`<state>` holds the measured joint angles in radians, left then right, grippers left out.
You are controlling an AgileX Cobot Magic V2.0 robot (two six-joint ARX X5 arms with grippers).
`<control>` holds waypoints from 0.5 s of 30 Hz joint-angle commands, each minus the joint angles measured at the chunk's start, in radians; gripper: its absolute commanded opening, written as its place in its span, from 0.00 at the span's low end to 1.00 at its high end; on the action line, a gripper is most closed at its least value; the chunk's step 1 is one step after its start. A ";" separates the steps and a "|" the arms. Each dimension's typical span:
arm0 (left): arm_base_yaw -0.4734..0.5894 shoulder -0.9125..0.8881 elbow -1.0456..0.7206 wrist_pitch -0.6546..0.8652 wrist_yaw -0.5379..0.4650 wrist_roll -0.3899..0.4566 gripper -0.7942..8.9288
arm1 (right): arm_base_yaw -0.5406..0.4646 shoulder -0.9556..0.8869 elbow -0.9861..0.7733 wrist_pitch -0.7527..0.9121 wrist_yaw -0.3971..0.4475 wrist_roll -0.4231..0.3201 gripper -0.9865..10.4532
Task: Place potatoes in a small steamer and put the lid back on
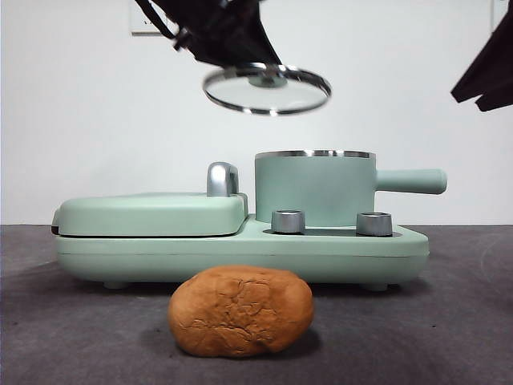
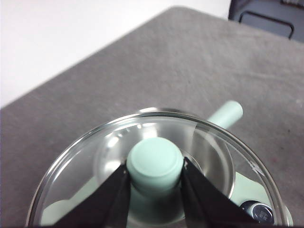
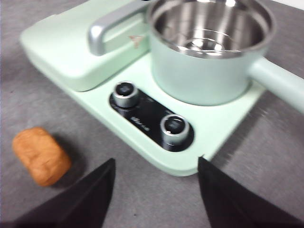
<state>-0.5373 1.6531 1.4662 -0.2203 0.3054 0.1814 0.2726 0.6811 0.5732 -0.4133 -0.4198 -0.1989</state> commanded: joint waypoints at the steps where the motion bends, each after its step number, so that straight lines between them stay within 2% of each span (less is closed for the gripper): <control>1: 0.014 -0.054 -0.020 0.027 0.002 -0.039 0.09 | 0.038 0.011 0.018 0.004 -0.006 -0.040 0.36; 11: 0.062 -0.282 -0.208 0.026 0.002 -0.071 0.09 | 0.233 0.135 0.018 0.014 0.010 -0.048 0.36; 15: 0.095 -0.358 -0.256 -0.006 0.001 -0.079 0.09 | 0.320 0.216 0.018 0.027 0.051 -0.048 0.36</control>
<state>-0.4423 1.3048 1.1999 -0.2489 0.3038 0.1135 0.5739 0.8780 0.5735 -0.3973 -0.3756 -0.2390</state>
